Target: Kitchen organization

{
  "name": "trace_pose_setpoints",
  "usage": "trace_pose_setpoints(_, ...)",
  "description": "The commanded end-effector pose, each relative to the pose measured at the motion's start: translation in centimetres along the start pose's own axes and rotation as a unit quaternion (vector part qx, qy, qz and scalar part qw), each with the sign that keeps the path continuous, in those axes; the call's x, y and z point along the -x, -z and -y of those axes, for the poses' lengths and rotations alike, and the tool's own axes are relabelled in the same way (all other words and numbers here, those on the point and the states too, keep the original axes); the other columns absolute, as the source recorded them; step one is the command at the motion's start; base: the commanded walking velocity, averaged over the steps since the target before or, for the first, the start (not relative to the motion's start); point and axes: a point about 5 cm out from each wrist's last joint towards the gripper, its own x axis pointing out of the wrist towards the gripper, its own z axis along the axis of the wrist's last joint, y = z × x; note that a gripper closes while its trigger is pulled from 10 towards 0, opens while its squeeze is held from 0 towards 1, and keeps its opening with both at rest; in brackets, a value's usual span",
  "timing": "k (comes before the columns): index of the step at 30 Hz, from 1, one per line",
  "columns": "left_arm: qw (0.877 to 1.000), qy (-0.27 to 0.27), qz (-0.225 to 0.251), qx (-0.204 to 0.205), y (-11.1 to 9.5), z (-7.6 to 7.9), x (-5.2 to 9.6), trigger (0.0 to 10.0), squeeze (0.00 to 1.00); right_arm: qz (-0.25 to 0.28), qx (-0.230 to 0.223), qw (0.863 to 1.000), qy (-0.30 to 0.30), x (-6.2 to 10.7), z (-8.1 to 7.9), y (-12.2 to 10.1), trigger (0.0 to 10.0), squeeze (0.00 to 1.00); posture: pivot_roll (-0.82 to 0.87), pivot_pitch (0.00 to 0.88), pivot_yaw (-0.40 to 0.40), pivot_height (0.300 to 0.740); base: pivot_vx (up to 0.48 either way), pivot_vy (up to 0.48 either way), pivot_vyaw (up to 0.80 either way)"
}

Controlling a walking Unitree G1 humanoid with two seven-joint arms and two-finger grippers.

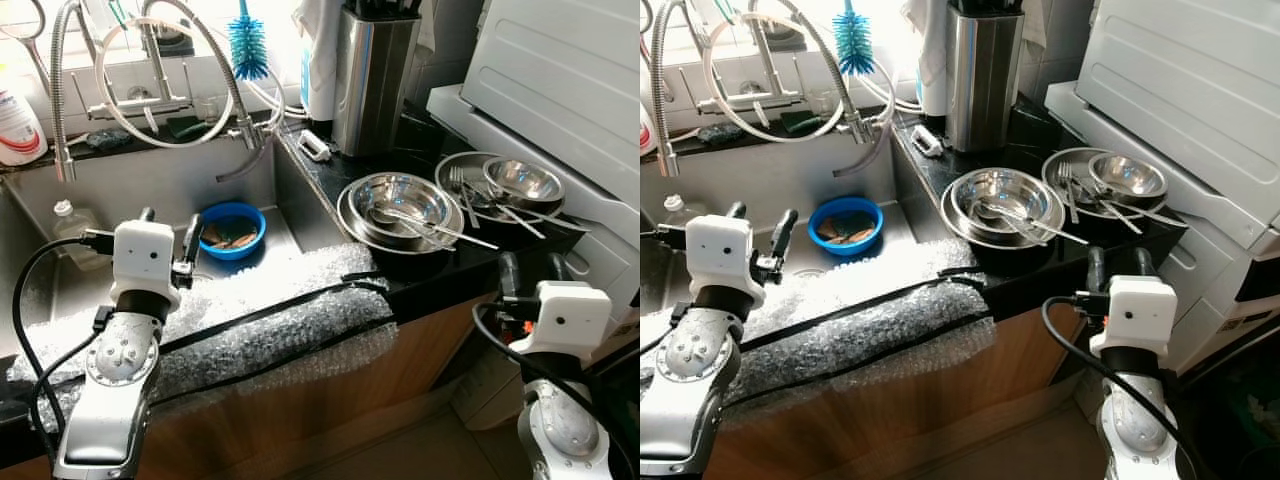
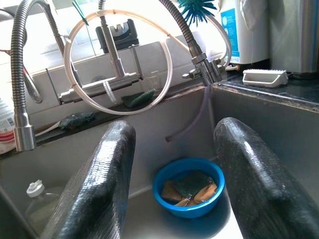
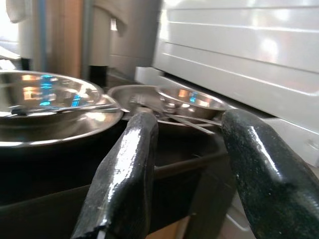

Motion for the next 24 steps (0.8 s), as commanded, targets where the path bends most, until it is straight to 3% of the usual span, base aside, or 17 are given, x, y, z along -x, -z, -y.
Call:
trace_pose_setpoints(1, 1.000, 0.003, 0.002, -0.005, -0.3, 0.2, -0.1, 10.0, 0.00, -0.011, -0.011, 1.000, 0.022, -0.2, 0.6, 0.3, 10.0, 0.00, -0.11, 0.000, -0.020, 0.740, 0.000, 0.000, 0.00)
trace_pose_setpoints(7, 1.000, 0.000, 0.007, -0.003, -0.5, 0.1, -0.3, 10.0, 0.00, 0.010, -0.020, 1.000, 0.016, -0.4, 0.4, -0.3, 10.0, 0.00, -0.11, 0.000, -0.019, 0.740, 0.000, 0.000, 0.00)
trace_pose_setpoints(13, 1.000, -0.003, 0.013, -0.002, -0.7, 0.0, -0.3, 10.0, 0.00, 0.052, -0.045, 0.998, -0.017, -0.5, -0.8, -1.9, 10.0, 0.00, -0.11, 0.000, -0.019, 0.740, 0.000, 0.000, 0.00)
trace_pose_setpoints(14, 1.000, -0.004, 0.014, -0.003, -0.7, 0.0, -0.3, 10.0, 0.00, 0.055, -0.052, 0.997, -0.024, -0.5, -1.1, -2.1, 10.0, 0.73, -0.11, 0.000, -0.019, 0.740, 0.000, 0.000, 0.00)
trace_pose_setpoints(15, 1.000, -0.004, 0.014, -0.003, -0.7, 0.0, -0.3, 10.0, 0.00, 0.055, -0.052, 0.997, -0.024, -0.5, -1.1, -2.1, 10.0, 0.73, -0.11, 0.000, -0.019, 0.740, 0.000, 0.000, 0.00)
trace_pose_setpoints(16, 1.000, -0.010, 0.015, -0.004, -0.7, -0.1, -0.3, 10.0, 0.00, 0.061, -0.064, 0.996, -0.029, -0.6, -1.4, -2.5, 10.0, 1.00, -0.11, 0.000, -0.020, 0.740, 0.000, 0.000, 0.00)
trace_pose_setpoints(19, 1.000, -0.021, 0.016, -0.009, -0.7, -0.4, -0.3, 10.0, 0.00, 0.079, -0.095, 0.992, -0.035, -1.0, -1.8, -3.8, 10.0, 1.00, -0.11, 0.000, -0.022, 0.740, 0.000, 0.000, 0.00)
trace_pose_setpoints(24, 1.000, -0.020, 0.014, -0.011, -0.5, -0.3, -0.2, 10.0, 0.00, 0.082, -0.101, 0.991, -0.039, -1.2, -1.9, -3.9, 10.0, 1.00, -0.11, 0.000, -0.024, 0.740, 0.000, 0.000, 0.00)
